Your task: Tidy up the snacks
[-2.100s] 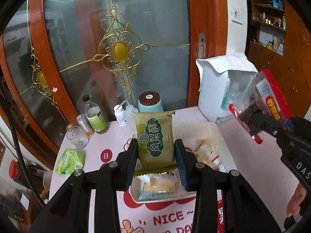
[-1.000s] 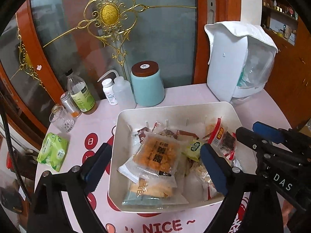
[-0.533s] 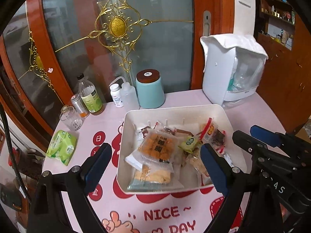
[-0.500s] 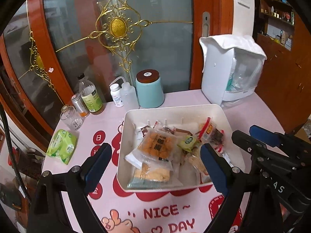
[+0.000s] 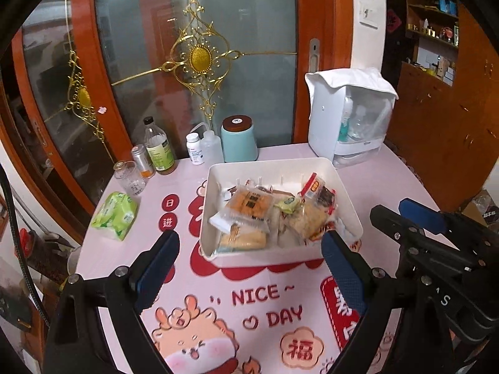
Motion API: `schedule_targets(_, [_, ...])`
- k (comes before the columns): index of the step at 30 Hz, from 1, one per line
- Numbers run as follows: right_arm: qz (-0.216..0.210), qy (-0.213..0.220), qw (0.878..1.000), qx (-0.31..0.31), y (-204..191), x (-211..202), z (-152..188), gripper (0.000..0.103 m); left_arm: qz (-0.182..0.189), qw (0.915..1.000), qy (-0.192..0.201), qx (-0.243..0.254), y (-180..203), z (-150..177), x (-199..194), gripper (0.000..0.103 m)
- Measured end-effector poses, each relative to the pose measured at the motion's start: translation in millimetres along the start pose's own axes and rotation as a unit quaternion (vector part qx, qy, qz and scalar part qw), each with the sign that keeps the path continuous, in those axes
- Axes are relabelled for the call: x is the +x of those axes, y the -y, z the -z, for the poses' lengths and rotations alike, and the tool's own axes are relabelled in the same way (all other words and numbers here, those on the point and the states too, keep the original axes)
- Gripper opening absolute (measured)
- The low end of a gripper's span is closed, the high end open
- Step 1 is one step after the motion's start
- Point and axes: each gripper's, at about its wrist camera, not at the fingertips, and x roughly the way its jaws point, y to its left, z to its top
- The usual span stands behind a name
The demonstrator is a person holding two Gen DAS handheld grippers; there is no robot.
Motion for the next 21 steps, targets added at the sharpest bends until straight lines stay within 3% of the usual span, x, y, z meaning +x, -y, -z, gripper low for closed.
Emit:
schedule_targets(4, [0.014,0.007,1.000,-0.001,-9,-30,27,0.043,-0.012,0.9998,0.010,0.011,-2,27,-35,0.092])
schedule_targets(10, [0.030,0.003,1.000,-0.008,-23,-68,68,0.043,0.001,0.9998,0.015,0.010,-7,71,-76,0.092])
schedule_targets(21, [0.027,-0.030,0.999,0.014,-25,-91,115,0.043,-0.004,1.0000,0.001,0.001,-10,129,-116,0.092])
